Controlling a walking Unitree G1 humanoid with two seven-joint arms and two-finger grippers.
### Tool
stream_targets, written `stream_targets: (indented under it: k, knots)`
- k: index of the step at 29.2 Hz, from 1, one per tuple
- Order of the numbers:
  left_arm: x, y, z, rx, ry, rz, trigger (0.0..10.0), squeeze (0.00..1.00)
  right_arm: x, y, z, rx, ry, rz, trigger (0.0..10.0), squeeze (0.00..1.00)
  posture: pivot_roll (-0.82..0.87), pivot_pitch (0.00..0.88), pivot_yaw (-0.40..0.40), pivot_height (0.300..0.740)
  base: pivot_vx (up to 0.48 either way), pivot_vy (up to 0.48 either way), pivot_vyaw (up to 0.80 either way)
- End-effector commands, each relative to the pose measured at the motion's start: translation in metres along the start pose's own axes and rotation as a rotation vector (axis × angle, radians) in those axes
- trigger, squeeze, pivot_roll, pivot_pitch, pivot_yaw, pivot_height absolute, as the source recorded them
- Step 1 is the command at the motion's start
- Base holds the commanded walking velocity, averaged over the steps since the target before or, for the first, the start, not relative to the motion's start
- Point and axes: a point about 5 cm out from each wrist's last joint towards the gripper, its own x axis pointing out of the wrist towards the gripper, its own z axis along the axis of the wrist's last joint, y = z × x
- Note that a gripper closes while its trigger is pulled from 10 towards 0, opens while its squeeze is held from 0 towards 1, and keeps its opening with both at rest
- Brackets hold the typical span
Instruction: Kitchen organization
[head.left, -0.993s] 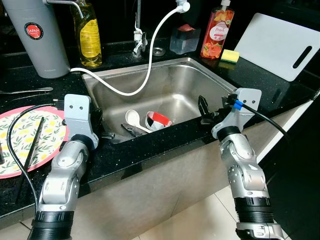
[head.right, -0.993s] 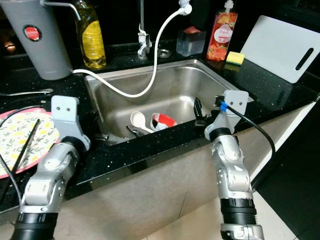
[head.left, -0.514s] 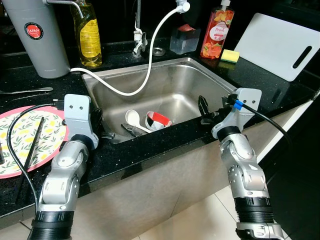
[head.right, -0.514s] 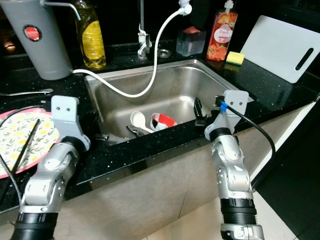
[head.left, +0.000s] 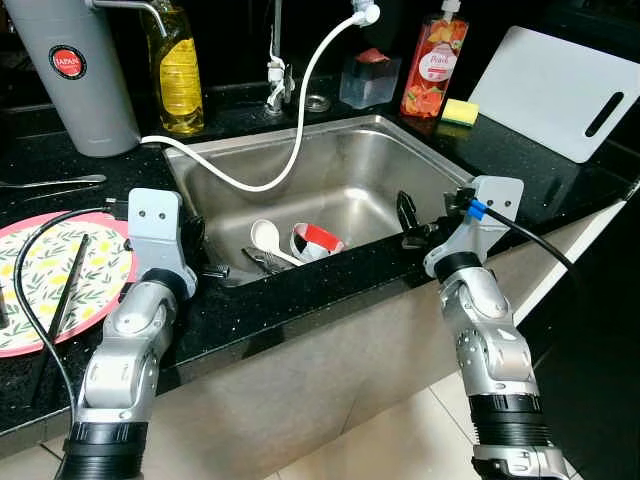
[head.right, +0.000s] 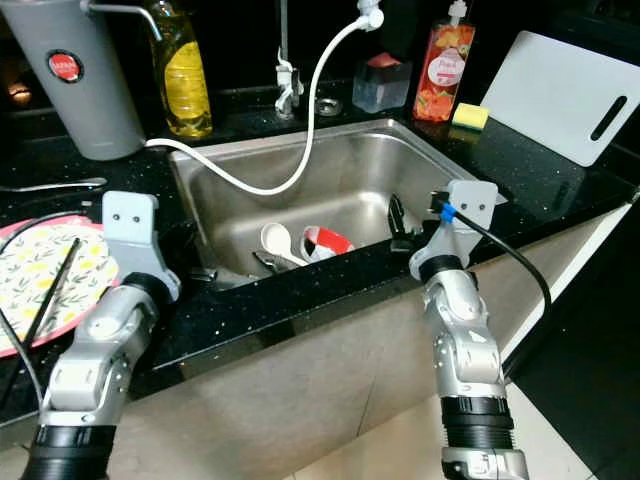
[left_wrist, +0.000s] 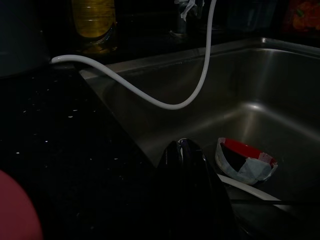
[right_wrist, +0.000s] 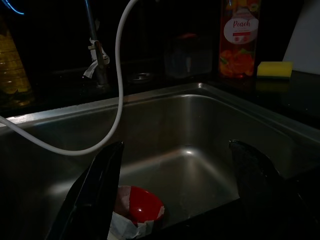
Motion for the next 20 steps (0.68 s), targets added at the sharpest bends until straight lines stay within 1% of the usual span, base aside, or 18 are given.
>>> stream_targets:
  k: [1,20]
  knots:
    - [-0.0007,-0.0019,-0.0087,-0.015,0.036,-0.01,10.0,0.0,0.0001,-0.0046,0.0007,0.005,-0.003,-0.017,10.0,0.0,-0.1,0.108,-0.031,0.74,0.0,0.0,0.0]
    - [-0.0009,-0.0021,-0.0089,-0.015,0.037,-0.012,10.0,0.0,-0.0001,-0.0045,0.0011,0.004,-0.003,-0.016,10.0,0.0,-0.1,0.112,-0.031,0.74,0.0,0.0,0.0]
